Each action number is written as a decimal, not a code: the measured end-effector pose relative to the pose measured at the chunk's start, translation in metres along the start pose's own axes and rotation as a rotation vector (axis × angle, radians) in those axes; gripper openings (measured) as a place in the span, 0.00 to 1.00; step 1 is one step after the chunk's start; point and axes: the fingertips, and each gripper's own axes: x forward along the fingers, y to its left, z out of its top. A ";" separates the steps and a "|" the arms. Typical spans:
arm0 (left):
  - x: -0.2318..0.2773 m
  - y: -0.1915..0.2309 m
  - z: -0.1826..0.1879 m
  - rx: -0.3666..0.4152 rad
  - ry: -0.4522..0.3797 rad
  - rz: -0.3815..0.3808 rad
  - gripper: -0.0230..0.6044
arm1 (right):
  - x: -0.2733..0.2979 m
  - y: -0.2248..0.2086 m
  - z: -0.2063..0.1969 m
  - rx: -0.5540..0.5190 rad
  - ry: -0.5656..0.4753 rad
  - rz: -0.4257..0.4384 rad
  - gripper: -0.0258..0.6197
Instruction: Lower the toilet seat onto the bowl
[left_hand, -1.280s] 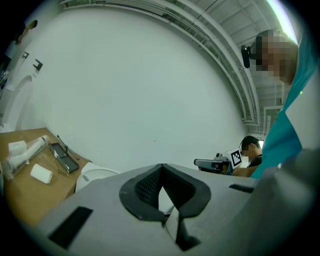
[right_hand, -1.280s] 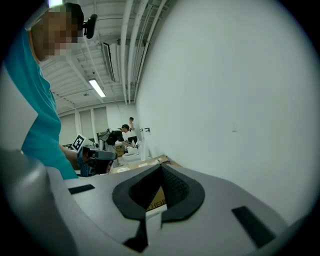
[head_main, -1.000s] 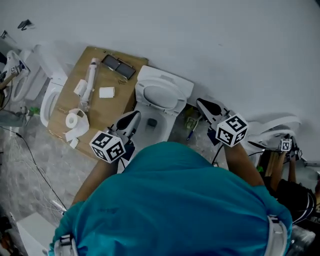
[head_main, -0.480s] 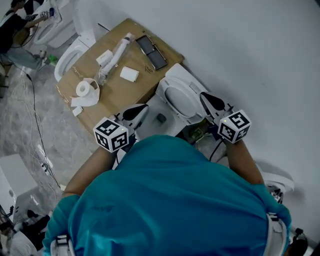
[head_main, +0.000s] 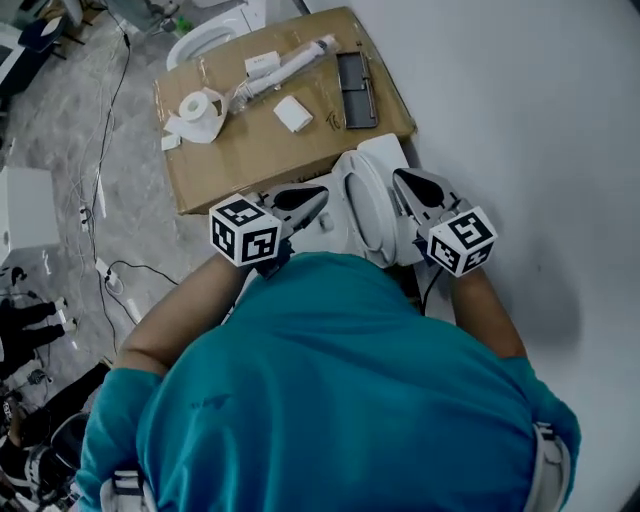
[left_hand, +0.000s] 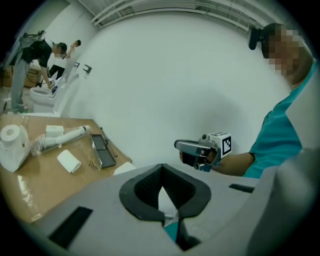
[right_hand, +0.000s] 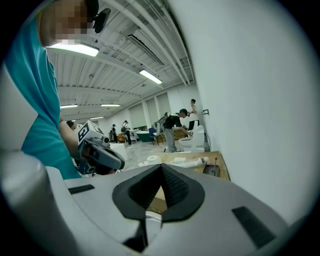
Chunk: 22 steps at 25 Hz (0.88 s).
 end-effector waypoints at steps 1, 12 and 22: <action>0.009 -0.002 -0.005 -0.011 0.022 0.001 0.04 | 0.002 -0.003 0.000 -0.002 -0.001 0.014 0.02; 0.096 0.012 -0.065 -0.244 0.309 0.038 0.04 | 0.009 -0.010 -0.004 -0.023 0.006 0.062 0.02; 0.152 0.016 -0.101 -0.496 0.429 0.052 0.30 | -0.010 -0.025 -0.015 -0.014 0.021 0.021 0.02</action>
